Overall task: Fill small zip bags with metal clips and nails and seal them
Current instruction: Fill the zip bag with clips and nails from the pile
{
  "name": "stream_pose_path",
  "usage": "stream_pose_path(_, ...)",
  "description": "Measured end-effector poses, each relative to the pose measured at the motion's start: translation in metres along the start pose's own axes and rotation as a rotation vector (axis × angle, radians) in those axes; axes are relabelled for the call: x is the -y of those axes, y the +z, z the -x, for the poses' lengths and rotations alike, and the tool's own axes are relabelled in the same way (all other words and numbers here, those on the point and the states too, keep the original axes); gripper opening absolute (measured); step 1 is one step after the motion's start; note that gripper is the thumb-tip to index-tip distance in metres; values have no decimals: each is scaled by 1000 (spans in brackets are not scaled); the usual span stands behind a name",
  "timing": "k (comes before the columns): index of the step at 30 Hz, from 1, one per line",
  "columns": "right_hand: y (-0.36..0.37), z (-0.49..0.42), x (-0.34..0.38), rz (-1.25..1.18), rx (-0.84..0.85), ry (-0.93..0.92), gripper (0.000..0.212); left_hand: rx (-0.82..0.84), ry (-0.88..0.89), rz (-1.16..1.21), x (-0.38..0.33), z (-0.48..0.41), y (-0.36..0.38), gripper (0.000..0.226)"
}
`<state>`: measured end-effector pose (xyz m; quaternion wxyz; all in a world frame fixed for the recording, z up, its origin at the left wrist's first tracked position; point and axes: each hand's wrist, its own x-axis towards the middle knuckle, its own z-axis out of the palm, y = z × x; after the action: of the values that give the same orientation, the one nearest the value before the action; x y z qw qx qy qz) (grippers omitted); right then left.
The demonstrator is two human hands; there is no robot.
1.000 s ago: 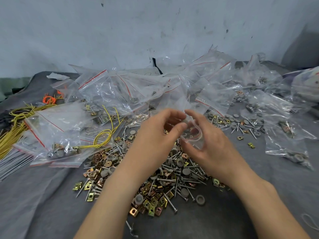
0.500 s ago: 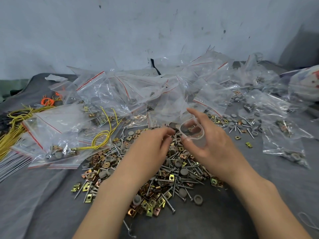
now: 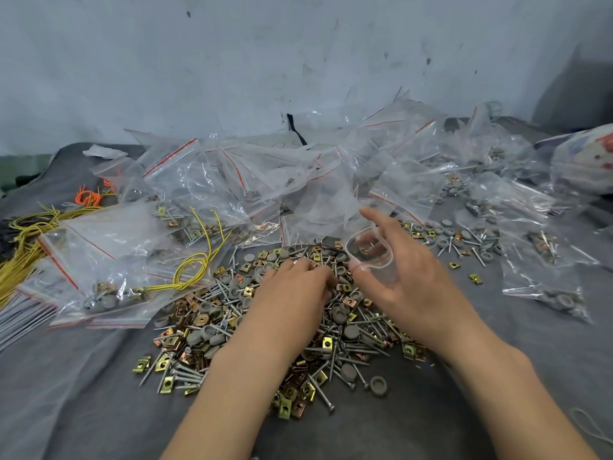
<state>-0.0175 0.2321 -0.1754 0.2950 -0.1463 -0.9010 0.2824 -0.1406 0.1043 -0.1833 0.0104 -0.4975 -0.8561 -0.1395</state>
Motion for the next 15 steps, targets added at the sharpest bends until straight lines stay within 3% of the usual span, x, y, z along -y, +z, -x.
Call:
stream_pose_path(7,1,1,1,-1,8,-12,67,-82,-33,98,4,1,-4,14)
stream_pose_path(11,2,1,1,14,11,-18,66,-252,-102,376,11,-1,-18,9)
stream_pose_path(15,3,2,-1,31,22,-22,67,-411,-28,623,1,0,-33,4)
